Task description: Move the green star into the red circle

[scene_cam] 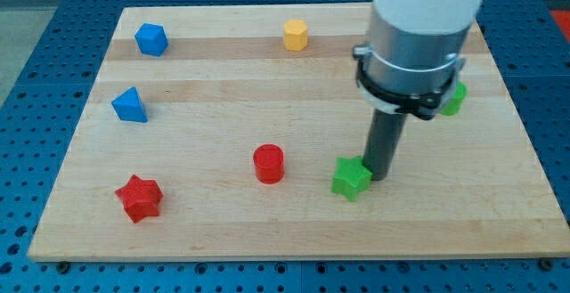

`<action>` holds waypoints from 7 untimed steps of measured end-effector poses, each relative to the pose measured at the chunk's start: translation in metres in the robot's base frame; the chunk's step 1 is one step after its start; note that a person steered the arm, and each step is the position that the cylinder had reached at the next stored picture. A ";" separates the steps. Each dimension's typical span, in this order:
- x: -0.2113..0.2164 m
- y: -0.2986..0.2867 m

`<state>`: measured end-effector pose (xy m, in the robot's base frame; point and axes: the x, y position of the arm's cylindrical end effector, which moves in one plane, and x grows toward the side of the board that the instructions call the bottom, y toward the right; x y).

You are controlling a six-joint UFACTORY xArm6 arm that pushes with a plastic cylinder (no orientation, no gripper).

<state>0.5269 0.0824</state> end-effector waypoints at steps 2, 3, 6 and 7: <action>0.000 -0.055; 0.000 -0.073; 0.046 -0.042; 0.059 -0.057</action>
